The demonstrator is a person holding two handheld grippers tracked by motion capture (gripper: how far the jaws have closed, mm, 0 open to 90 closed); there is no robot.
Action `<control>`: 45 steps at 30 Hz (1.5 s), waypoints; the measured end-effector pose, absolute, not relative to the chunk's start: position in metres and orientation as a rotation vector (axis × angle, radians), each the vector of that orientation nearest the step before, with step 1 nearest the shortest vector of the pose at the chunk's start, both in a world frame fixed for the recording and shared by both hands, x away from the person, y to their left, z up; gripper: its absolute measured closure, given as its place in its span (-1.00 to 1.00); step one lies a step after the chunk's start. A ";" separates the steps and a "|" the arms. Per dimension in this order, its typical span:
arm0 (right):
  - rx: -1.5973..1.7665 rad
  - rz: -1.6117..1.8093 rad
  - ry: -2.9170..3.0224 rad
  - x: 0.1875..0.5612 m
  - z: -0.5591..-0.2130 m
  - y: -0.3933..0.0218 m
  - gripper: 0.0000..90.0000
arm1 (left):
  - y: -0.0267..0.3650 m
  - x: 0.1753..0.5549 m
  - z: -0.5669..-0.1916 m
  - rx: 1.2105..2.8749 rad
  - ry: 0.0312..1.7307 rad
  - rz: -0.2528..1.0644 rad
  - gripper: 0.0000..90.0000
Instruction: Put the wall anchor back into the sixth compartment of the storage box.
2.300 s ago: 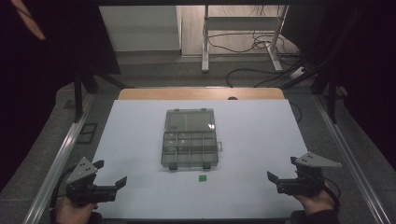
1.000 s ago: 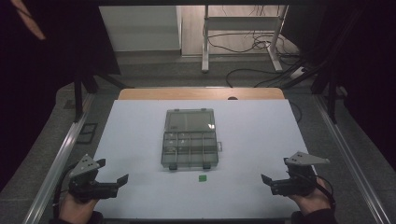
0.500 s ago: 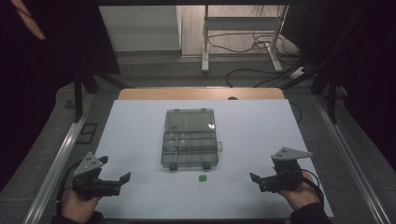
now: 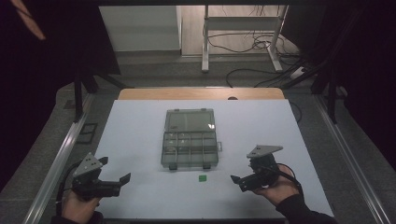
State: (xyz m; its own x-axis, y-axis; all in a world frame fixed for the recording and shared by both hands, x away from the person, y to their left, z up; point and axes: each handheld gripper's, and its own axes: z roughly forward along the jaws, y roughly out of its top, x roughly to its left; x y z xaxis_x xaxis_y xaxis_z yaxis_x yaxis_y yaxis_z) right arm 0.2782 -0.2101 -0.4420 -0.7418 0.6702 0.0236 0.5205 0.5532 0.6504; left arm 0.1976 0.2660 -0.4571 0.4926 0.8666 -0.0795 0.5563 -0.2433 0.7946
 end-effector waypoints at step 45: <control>0.555 0.728 2.928 0.313 -0.486 -0.107 0.76 | 0.264 0.197 -0.457 1.959 1.148 0.494 -0.99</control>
State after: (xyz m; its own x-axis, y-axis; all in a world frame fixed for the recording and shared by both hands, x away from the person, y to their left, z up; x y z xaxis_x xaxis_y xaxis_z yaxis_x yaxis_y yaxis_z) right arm 0.3128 -0.1071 -0.4855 -0.9319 0.3624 0.0153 0.3274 0.8220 0.4659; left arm 0.1973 0.2641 -0.4572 0.5127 0.8565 -0.0591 0.5463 -0.2723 0.7920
